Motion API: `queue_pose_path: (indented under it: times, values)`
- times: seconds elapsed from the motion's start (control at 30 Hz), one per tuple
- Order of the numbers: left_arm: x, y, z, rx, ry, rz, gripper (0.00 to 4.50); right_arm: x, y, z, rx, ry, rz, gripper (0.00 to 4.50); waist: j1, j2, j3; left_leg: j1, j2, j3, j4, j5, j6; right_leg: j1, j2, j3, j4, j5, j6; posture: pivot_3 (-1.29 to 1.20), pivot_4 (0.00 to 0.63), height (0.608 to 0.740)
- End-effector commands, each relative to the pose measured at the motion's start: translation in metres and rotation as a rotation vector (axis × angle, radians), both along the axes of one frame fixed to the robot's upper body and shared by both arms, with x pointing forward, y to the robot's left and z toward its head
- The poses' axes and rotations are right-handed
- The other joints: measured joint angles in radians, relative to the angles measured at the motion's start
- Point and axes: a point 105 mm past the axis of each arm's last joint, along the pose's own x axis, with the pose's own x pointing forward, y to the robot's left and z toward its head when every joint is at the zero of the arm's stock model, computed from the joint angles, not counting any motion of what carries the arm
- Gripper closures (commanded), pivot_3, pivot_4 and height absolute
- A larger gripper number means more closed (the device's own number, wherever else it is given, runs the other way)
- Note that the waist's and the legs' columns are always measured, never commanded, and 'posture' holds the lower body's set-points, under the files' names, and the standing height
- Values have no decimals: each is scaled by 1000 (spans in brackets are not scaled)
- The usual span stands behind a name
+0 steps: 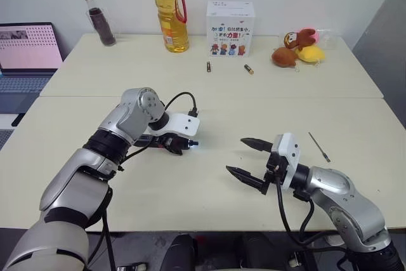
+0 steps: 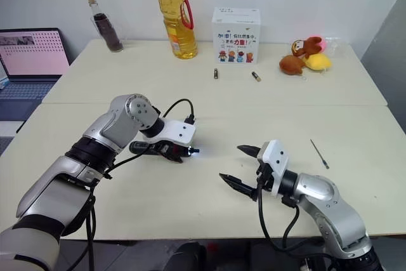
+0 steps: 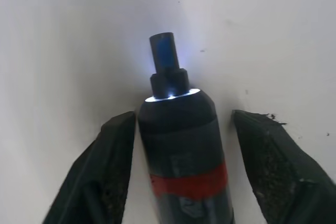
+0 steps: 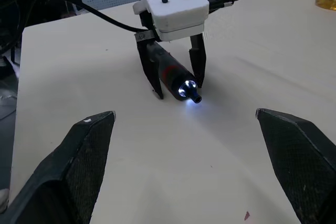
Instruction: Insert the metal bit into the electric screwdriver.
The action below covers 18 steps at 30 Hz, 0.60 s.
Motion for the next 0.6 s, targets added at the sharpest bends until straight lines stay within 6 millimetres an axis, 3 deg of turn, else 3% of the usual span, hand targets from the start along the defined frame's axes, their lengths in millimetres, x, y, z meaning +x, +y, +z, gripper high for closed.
queue_pose_path:
  times: [0.03,0.23,0.3,0.43,0.6]
  values:
    - [0,13,-13,42,26,42,2557,0,-2,11,12,-36,2,0,0,0,0,0,0,0,0,0,0,1,0,0,0,0,0,0,150,740]
    - [2,13,-9,24,18,52,2814,1,-5,13,7,-34,5,0,0,1,-1,2,0,0,0,0,0,3,1,0,0,0,0,0,150,740]
    - [5,4,1,-62,8,65,2815,1,-6,14,5,-34,5,0,0,1,-1,2,0,-1,0,0,0,3,1,0,0,0,0,0,150,740]
    - [10,-33,65,-454,22,121,2827,1,-10,13,-4,-29,3,0,1,0,0,-1,0,-1,1,0,0,1,1,-1,0,0,0,0,150,740]
    - [-1,-46,132,-813,74,167,2827,6,-18,13,-13,-24,-23,0,0,-1,1,-13,1,-2,4,1,-1,-7,-1,-2,-1,0,0,0,150,740]
